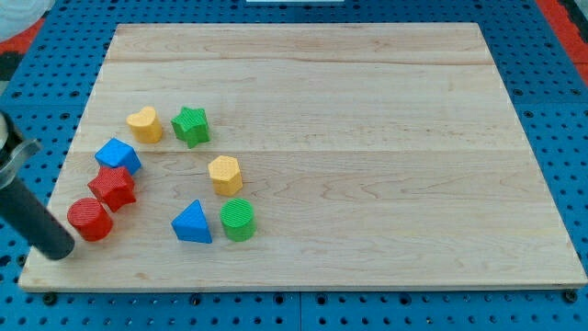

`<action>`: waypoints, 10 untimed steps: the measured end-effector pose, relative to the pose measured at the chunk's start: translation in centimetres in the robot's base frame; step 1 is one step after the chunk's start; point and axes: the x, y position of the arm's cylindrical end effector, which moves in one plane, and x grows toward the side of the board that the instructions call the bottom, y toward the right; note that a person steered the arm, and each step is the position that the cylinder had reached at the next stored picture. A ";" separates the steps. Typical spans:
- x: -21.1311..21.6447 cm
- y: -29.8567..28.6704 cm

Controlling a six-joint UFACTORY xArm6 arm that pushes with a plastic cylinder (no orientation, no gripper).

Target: Push the blue cube slightly right

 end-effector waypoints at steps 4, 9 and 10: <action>-9.5 -1.4; -12.2 4.9; -11.5 3.5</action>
